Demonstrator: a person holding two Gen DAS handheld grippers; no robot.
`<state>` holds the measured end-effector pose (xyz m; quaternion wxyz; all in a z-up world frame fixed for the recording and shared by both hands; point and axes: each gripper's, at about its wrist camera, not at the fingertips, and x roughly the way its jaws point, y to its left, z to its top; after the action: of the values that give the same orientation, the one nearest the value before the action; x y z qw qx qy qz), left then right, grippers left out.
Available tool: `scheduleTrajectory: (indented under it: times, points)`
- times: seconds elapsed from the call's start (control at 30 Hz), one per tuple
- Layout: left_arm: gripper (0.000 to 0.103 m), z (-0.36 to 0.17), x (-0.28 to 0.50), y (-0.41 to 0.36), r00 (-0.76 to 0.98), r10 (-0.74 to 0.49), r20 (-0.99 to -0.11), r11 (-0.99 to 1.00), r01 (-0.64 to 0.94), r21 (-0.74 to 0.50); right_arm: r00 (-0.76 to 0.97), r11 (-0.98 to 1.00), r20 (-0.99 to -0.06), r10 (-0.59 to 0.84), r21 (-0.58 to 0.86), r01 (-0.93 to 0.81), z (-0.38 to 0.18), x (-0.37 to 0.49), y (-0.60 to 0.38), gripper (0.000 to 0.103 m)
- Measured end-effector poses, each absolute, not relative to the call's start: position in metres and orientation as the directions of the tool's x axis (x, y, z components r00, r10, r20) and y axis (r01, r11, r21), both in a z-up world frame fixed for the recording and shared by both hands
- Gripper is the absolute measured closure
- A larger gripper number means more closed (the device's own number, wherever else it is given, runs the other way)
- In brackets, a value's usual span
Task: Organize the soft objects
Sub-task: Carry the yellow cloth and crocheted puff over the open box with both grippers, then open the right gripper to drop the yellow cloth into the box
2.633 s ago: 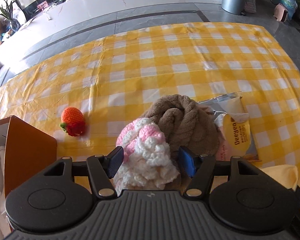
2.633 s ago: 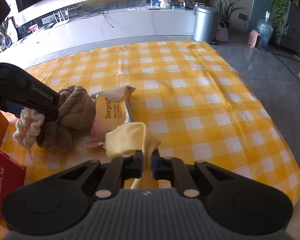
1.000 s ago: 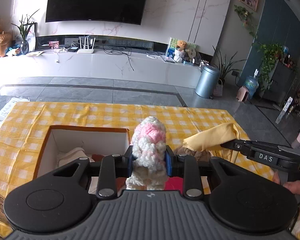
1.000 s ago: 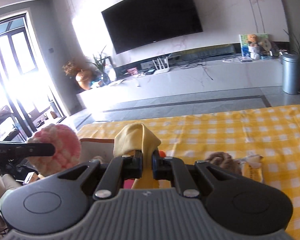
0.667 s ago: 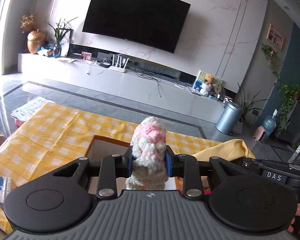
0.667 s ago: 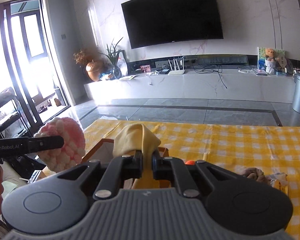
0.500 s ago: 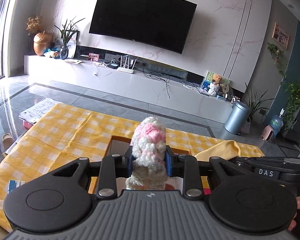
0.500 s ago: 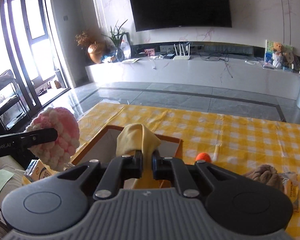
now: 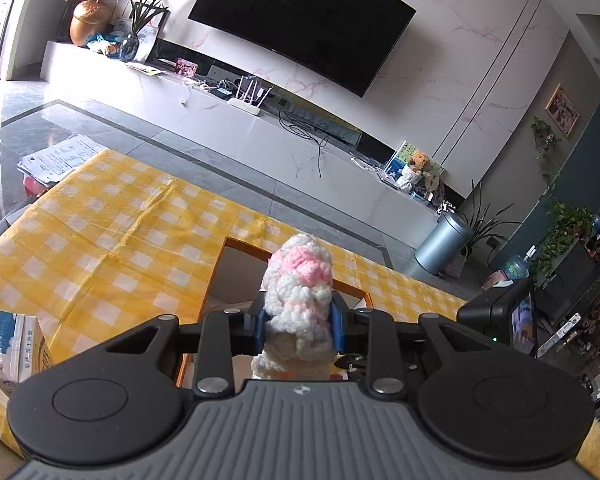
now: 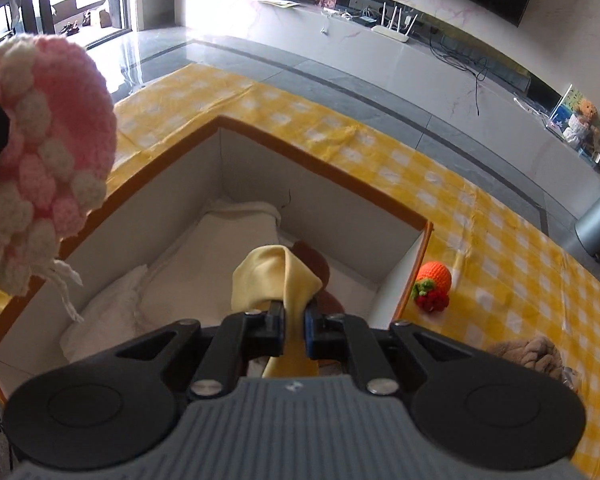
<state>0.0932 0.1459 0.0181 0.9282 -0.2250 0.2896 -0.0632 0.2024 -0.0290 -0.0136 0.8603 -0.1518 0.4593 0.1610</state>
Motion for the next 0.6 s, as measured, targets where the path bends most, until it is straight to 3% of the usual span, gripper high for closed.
scheduleTrajectory:
  times: [0.1, 0.2, 0.27, 0.4, 0.6]
  points:
    - [0.069, 0.015, 0.097, 0.148, 0.820, -0.242, -0.519, 0.883, -0.036, -0.468, 0.550, 0.918, -0.832, 0.068, -0.164, -0.361, -0.019, 0.181, -0.031, 0.096]
    - [0.069, 0.013, 0.099, 0.147, 0.812, -0.258, -0.523, 0.878, -0.029, -0.478, 0.604, 0.856, -0.793, -0.073, -0.361, -0.371, -0.026, 0.159, -0.023, 0.098]
    - [0.069, 0.013, 0.099, 0.144, 0.812, -0.239, -0.532, 0.891, -0.035, -0.453, 0.613, 0.810, -0.784, -0.098, -0.420, -0.408, -0.026, 0.146, -0.017, 0.098]
    - [0.069, 0.017, 0.095, 0.135, 0.820, -0.200, -0.535, 0.915, -0.039, -0.403, 0.582, 0.767, -0.800, -0.147, -0.463, -0.443, -0.031, 0.139, -0.003, 0.096]
    - [0.069, 0.019, 0.095, 0.142, 0.817, -0.240, -0.523, 0.895, -0.021, -0.445, 0.510, 0.719, -0.840, -0.184, -0.469, -0.513, -0.054, 0.137, 0.005, 0.095]
